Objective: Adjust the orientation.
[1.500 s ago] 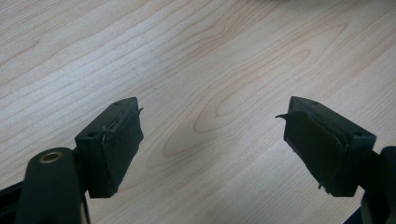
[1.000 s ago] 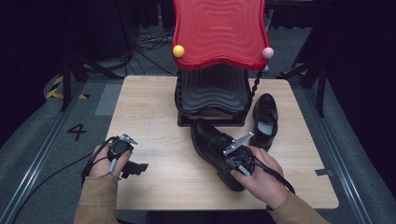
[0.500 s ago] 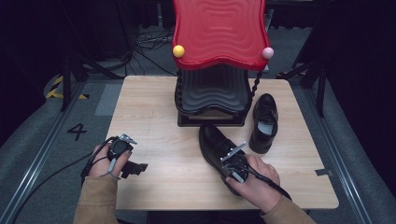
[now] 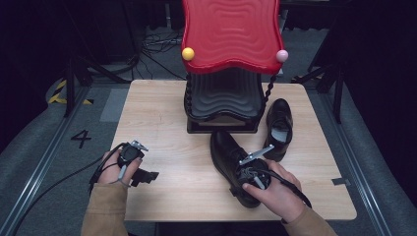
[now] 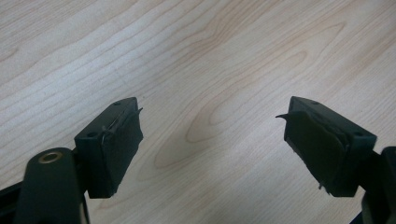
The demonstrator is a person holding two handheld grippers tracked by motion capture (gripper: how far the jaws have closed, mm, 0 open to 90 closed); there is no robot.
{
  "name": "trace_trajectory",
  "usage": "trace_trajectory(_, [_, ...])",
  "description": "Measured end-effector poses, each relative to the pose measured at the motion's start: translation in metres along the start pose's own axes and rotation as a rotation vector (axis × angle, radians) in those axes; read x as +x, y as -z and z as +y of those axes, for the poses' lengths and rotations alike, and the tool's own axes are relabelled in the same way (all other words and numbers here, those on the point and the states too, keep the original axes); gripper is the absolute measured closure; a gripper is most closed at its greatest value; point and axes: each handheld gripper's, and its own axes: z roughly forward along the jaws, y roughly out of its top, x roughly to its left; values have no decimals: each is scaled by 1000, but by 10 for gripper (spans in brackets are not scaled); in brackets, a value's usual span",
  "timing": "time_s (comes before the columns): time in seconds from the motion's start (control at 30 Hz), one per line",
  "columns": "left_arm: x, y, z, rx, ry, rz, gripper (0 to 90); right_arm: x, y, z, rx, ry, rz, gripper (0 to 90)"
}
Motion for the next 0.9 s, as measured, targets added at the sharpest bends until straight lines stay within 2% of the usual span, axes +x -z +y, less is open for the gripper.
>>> trace_trajectory(0.07, [0, -1, 1, 5, 4, -5, 195, -3, 8, -1, -23, 7, -15, 547])
trace_trajectory(0.17, [1, -4, 3, 10, -5, -7, 195, -11, 17, -3, -50, 3, -2, 540])
trace_trajectory(0.3, [2, -5, 6, 7, 1, -17, 194, -21, 36, -6, -130, -11, -2, 525])
trace_trajectory(0.33, [2, -5, 6, 7, 1, -17, 194, -21, 36, -6, -130, -11, -2, 525])
trace_trajectory(0.4, [2, -5, 8, 5, -3, -14, 193, -30, 47, -9, -182, -18, -18, 530])
trace_trajectory(0.5, [1, -6, 12, 1, -6, -24, 192, -46, 61, -14, -252, -31, -94, 559])
trace_trajectory(0.63, [3, -9, 16, 4, -6, -21, 190, -67, 74, -22, -325, -82, -115, 548])
trace_trajectory(0.9, [2, -9, 17, 4, -16, -19, 190, -95, 78, -31, -378, -155, -165, 523])
